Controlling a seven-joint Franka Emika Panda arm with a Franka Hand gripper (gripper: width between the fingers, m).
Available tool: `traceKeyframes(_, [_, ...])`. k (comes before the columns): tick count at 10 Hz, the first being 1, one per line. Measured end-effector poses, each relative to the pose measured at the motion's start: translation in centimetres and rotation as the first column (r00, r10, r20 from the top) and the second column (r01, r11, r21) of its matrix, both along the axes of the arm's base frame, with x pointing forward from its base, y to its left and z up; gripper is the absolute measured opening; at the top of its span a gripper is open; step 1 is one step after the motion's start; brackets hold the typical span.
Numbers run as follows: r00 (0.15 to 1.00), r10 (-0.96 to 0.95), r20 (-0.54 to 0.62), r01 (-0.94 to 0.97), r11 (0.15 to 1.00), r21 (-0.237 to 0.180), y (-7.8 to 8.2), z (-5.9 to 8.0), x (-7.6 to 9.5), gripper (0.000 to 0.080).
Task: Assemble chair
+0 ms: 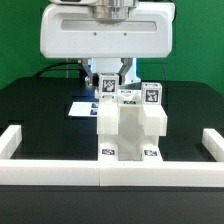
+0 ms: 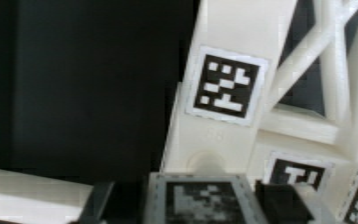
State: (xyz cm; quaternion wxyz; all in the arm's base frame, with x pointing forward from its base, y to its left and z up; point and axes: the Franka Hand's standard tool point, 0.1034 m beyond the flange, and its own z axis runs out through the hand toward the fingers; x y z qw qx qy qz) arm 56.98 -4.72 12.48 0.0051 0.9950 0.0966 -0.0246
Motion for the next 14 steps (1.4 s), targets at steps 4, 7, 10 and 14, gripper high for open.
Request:
traceKeyframes(4, [1.0,-0.001,0.002,0.001,1.0,-0.001,0.09,-0.18,-0.21,0.0287])
traceKeyframes(7, [1.0,0.0,0.011,0.0,1.0,-0.004,0.12,-0.19,-0.09,0.0287])
traceKeyframes(10, [1.0,0.0,0.014,0.0,1.0,-0.005,0.1,-0.18,-0.03,0.0287])
traceKeyframes(14, [0.999,-0.02,0.03,0.02,1.0,-0.011,0.09,-0.17,0.29,0.0287])
